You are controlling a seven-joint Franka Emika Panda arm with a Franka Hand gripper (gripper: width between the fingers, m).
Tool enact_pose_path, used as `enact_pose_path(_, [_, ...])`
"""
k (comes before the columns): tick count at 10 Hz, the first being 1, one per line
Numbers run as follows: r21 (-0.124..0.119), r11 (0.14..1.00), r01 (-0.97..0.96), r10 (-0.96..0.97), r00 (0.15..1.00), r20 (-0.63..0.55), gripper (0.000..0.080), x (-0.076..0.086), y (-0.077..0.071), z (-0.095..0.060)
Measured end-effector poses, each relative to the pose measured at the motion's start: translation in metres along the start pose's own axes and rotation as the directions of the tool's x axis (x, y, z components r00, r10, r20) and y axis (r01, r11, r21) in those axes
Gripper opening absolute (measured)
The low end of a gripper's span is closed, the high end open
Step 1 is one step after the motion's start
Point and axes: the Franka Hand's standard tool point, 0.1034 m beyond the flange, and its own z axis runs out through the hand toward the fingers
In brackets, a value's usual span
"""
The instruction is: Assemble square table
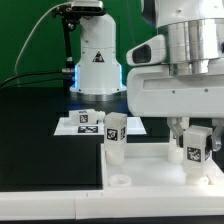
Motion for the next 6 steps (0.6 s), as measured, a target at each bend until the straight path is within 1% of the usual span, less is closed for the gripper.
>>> enact_pose_path(1, [0.001,0.990,-0.144,0.144,0.990,0.004,0.0290,-0.0003,0.0007,0.0004])
enact_pose_path(2, [0.010,0.942,-0.336,0.336,0.942,0.023,0.0291,-0.0009,0.0019,0.0009])
enact_pose_path(3, [0.010,0.908,-0.418,0.417,0.908,0.032,0.0291,-0.0020,0.0022,0.0007])
enact_pose_path(4, [0.009,0.899,-0.438,0.438,0.899,0.032,0.0412,-0.0029,0.0019,0.0013])
enact_pose_path(5, [0.009,0.910,-0.414,0.413,0.910,0.032,0.0412,-0.0031,0.0019,0.0015])
enact_pose_path(6, [0.006,0.938,-0.347,0.347,0.937,0.031,0.0548,-0.0042,0.0017,0.0013])
